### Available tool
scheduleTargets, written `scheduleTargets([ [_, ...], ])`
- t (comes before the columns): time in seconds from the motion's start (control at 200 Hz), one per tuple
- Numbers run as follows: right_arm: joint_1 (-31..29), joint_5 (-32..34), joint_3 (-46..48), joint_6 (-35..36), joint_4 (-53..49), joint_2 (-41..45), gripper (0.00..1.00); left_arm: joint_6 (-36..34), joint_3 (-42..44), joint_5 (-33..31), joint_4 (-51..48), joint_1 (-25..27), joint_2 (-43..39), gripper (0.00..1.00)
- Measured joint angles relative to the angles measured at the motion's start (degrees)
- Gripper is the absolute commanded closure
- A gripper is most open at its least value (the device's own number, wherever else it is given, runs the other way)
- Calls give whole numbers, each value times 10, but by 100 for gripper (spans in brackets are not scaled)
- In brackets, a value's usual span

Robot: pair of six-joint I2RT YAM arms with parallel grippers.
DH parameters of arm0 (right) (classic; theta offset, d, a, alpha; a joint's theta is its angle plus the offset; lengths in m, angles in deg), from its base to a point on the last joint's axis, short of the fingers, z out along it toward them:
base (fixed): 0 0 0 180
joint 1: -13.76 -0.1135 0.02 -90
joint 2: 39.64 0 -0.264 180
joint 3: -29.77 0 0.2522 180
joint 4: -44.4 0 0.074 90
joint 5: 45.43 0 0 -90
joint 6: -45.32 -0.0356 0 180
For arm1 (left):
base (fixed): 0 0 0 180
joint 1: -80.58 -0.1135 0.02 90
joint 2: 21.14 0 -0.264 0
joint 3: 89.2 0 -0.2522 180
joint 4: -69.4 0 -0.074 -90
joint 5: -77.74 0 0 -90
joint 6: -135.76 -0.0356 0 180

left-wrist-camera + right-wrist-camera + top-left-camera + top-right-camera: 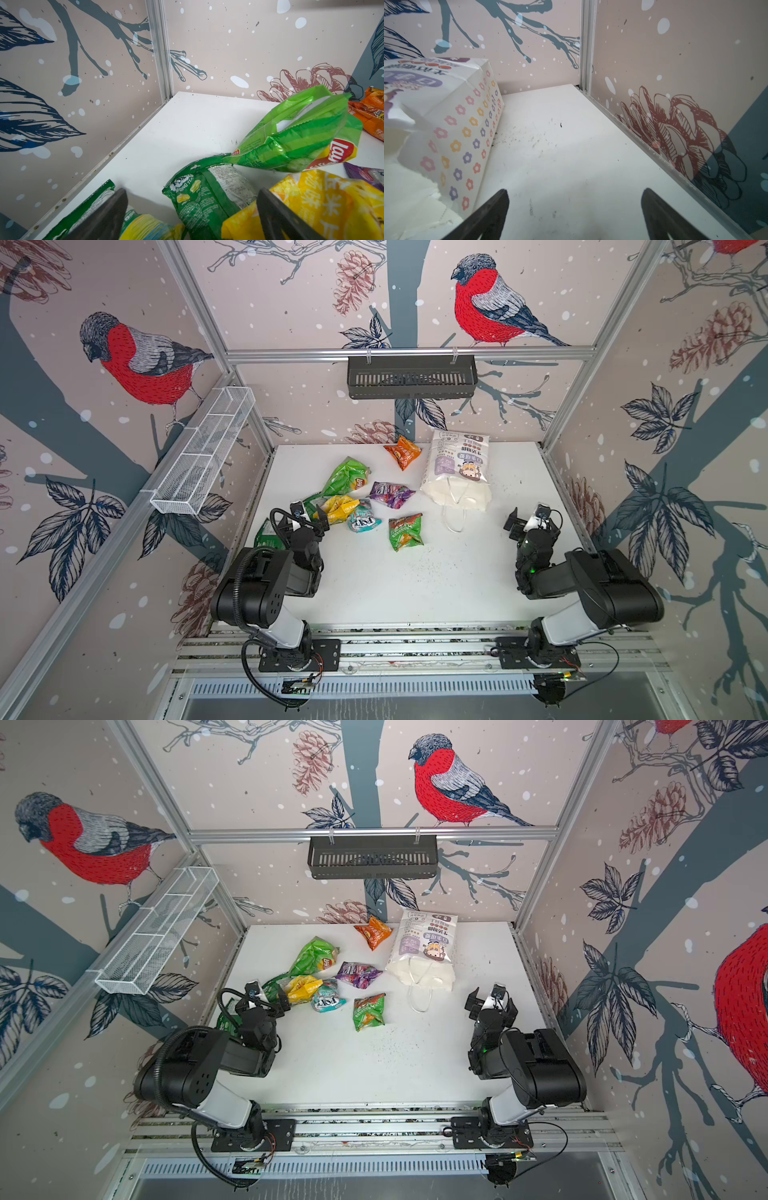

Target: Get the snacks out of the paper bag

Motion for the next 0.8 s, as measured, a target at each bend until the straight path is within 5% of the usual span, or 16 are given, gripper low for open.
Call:
scheduleTargets([
  [0.8,19,-35,-3,-4,18,-1,0,0,0,0,0,0,-1,3],
])
